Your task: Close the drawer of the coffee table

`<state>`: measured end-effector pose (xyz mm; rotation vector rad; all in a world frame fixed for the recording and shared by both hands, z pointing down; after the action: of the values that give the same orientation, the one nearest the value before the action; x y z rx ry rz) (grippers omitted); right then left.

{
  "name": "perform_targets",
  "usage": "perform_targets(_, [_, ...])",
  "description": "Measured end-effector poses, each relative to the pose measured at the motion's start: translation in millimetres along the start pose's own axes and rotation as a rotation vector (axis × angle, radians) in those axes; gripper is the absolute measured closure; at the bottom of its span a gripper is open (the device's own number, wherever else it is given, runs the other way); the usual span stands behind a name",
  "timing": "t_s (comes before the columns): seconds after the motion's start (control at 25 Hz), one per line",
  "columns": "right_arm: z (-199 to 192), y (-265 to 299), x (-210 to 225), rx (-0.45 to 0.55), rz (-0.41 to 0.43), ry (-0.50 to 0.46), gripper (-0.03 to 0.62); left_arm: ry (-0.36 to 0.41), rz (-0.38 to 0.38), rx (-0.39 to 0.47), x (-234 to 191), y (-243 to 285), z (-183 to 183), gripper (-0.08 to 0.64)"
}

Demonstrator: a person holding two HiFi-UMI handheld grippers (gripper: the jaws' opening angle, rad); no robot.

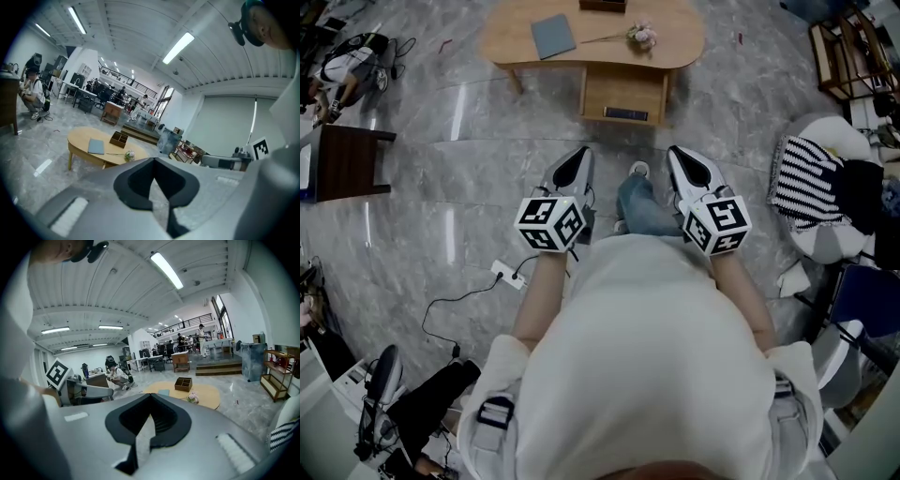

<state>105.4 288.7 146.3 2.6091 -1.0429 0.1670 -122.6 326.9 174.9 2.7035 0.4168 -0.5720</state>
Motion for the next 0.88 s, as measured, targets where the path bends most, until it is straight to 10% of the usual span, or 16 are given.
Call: perform_targets(0.88, [16.2, 122.5, 136.9, -0.105, -0.020, 0.049, 0.592, -0.086, 0.163, -0.128, -88.2, 132.5, 16.4, 0.560])
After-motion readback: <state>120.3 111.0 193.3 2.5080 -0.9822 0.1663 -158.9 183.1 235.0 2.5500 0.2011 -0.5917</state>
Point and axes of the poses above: the fingertips, and each gripper's own axes: y forward along the fingers, x to its right, z out of its top, the point moved 7 cm from there along -y, backward along the fingers, and after that the axes turned 4 degrees about x, right-handed, at the moved point
